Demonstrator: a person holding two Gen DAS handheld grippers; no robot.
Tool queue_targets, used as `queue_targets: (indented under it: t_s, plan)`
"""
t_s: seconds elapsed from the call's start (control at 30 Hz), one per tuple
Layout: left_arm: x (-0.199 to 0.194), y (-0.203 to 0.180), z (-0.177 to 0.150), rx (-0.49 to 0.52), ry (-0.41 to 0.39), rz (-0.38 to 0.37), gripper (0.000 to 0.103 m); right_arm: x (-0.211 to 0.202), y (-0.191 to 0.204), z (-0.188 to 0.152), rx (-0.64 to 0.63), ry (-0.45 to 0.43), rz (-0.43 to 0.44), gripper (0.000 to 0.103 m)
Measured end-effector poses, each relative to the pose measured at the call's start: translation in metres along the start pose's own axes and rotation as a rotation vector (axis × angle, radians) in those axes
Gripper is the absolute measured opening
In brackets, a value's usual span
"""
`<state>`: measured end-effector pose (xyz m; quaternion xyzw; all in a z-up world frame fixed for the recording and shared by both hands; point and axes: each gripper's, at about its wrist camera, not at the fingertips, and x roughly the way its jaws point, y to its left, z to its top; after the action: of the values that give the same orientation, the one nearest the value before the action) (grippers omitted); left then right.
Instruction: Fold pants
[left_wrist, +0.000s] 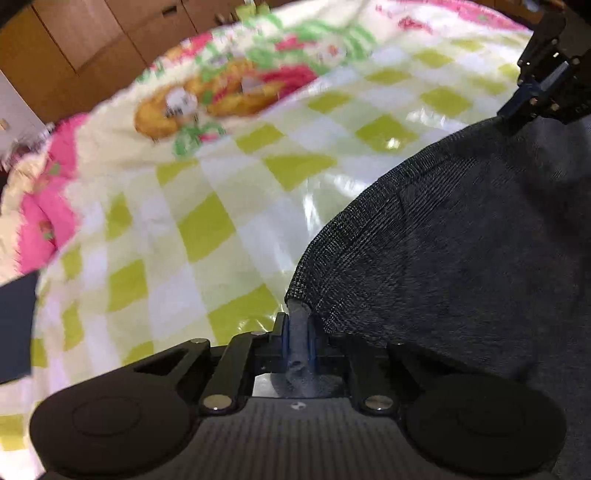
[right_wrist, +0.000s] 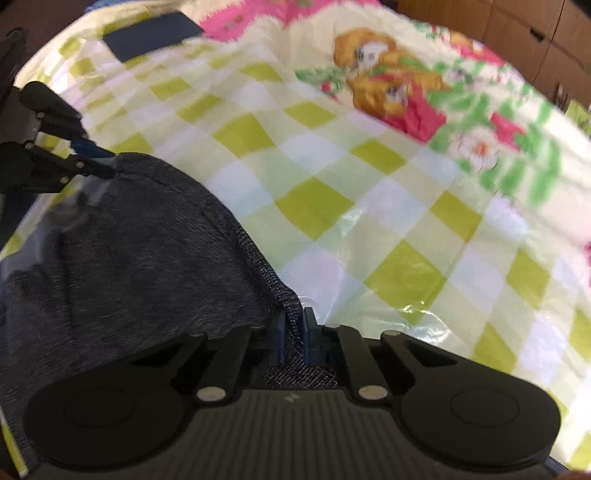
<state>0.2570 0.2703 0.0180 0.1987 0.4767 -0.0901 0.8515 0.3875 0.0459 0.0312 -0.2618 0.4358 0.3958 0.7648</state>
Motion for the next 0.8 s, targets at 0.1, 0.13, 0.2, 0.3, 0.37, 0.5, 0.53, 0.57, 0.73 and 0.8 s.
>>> queue_targets:
  t_s: [0.1, 0.13, 0.2, 0.3, 0.37, 0.5, 0.53, 0.57, 0.73, 0.8]
  plan:
    - [-0.041, -0.012, -0.01, 0.018, -0.071, 0.024, 0.024, -0.051, 0.025, -0.014, -0.02, -0.058, -0.038, 0.005]
    - [-0.056, -0.016, -0.015, 0.022, -0.095, 0.032, 0.024, -0.068, 0.033, -0.021, -0.019, -0.079, -0.042, 0.004]
    - [-0.086, -0.026, -0.031, 0.035, -0.135, 0.044, 0.024, -0.099, 0.05, -0.039, -0.009, -0.111, -0.034, 0.001]
    - [-0.127, -0.049, -0.057, 0.041, -0.18, 0.019, 0.024, -0.131, 0.082, -0.07, -0.002, -0.119, -0.01, 0.0]
    - [-0.152, -0.074, -0.082, 0.08, -0.211, -0.012, 0.02, -0.138, 0.105, -0.094, 0.002, -0.087, 0.027, 0.0]
    - [-0.157, -0.101, -0.112, 0.052, -0.202, -0.01, 0.019, -0.113, 0.126, -0.118, -0.036, -0.04, -0.022, 0.002]
    - [-0.153, -0.104, -0.115, 0.035, -0.195, 0.0, 0.019, -0.106, 0.124, -0.119, -0.039, -0.045, -0.049, 0.004]
    - [-0.149, -0.106, -0.117, 0.025, -0.189, 0.006, 0.019, -0.095, 0.121, -0.116, -0.072, -0.04, -0.102, 0.007]
    - [-0.139, -0.108, -0.107, 0.033, -0.206, 0.02, 0.02, -0.054, 0.082, -0.082, -0.222, -0.057, -0.271, 0.048]
    - [-0.134, -0.106, -0.1, 0.059, -0.211, 0.049, 0.025, -0.043, 0.069, -0.075, -0.276, -0.062, -0.288, 0.049]
